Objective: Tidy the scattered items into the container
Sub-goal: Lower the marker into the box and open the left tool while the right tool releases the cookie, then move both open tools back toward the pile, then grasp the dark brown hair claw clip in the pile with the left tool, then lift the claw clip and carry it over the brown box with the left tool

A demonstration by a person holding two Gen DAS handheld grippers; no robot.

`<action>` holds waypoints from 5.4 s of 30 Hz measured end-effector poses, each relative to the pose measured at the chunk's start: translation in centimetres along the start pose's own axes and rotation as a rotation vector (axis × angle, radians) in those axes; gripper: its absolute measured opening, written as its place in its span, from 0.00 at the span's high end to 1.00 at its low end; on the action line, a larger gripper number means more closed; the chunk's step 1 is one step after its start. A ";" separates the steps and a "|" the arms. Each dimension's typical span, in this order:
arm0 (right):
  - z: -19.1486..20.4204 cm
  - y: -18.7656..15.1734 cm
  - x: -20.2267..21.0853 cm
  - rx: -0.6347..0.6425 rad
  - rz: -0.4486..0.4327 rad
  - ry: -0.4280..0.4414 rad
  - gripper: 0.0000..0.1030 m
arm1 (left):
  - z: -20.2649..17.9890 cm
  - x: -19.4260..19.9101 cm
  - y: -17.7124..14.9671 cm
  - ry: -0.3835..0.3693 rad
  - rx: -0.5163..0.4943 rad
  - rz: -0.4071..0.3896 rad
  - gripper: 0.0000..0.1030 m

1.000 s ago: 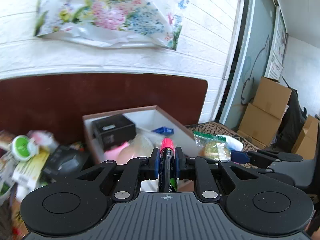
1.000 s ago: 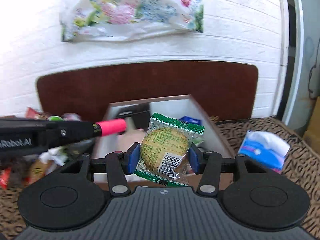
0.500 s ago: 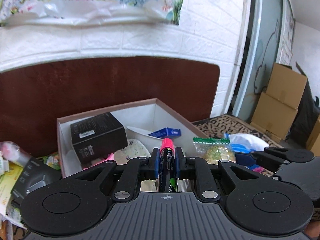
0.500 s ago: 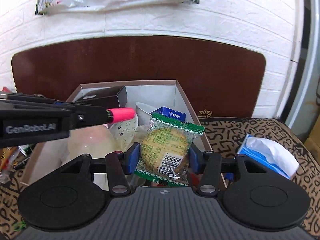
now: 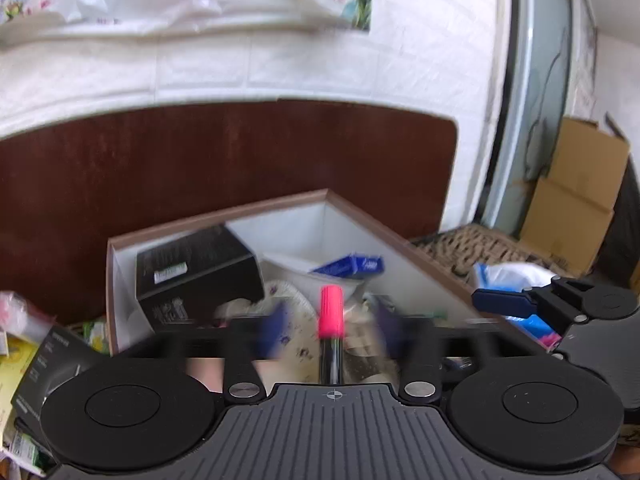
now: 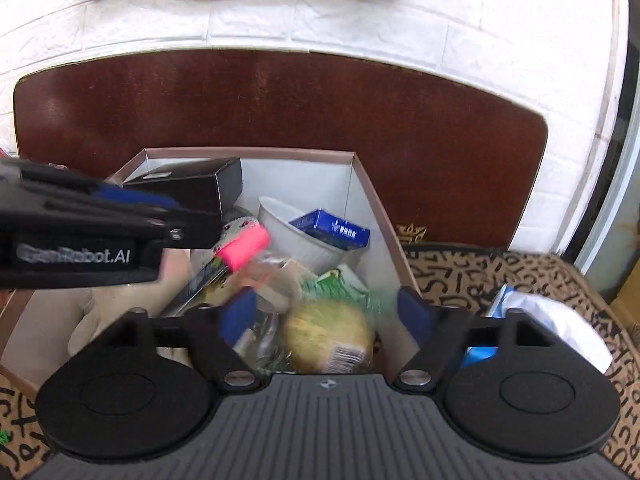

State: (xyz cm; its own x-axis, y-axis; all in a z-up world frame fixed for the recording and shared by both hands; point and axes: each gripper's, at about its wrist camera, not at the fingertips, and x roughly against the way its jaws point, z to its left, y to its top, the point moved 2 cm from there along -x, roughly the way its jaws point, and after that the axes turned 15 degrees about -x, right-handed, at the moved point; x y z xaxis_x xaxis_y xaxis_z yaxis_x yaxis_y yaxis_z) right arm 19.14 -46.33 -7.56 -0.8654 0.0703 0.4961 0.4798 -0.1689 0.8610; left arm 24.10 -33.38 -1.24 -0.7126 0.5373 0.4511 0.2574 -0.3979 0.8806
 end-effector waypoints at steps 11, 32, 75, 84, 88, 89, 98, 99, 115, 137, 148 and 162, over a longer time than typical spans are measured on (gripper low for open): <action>0.9 0.0 3.3 0.044 -0.012 0.010 0.00 | -1.5 3.3 -0.4 -0.002 -0.067 -0.032 0.00; 6.2 -1.3 11.9 0.038 -0.051 -0.017 0.00 | -0.3 12.8 -3.2 0.008 0.138 0.039 0.00; 29.3 -15.4 8.7 -0.017 0.240 0.368 0.02 | 15.9 25.8 -24.3 0.274 0.382 0.181 0.10; 33.0 -14.7 6.7 0.033 0.215 0.476 0.26 | 18.9 24.2 -25.2 0.316 0.428 0.194 0.21; 35.0 -14.5 6.0 0.060 0.221 0.551 0.36 | 20.7 23.2 -25.1 0.307 0.442 0.199 0.26; 35.5 -14.4 5.9 0.070 0.210 0.559 0.37 | 21.0 23.1 -25.1 0.307 0.444 0.203 0.28; 36.9 -14.5 3.5 0.055 0.254 0.544 0.69 | 22.4 22.1 -25.7 0.247 0.454 0.224 0.54; 36.8 -14.5 3.5 0.038 0.271 0.563 0.79 | 22.3 22.0 -25.7 0.226 0.460 0.227 0.65; 31.4 -15.4 11.1 0.062 0.313 0.544 0.84 | 14.1 26.2 -25.3 0.101 0.474 0.213 0.70; 21.0 -19.6 18.2 0.020 0.338 0.438 0.57 | 5.6 27.7 -26.2 0.015 0.458 0.291 0.24; 20.9 -19.0 16.8 -0.024 0.316 0.388 0.53 | 4.9 24.2 -23.7 -0.035 0.391 0.292 0.25; 22.0 -19.2 15.4 -0.013 0.324 0.375 0.59 | 5.1 21.8 -23.9 -0.060 0.415 0.351 0.30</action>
State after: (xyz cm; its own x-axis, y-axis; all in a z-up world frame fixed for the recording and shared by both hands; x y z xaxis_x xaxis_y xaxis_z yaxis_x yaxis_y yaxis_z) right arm -0.22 -20.39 -13.95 -0.6655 -0.3462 0.6613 0.7330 -0.1360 0.6664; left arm 5.71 -8.40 -11.68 -0.5025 0.4710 0.7250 0.7174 -0.2409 0.6537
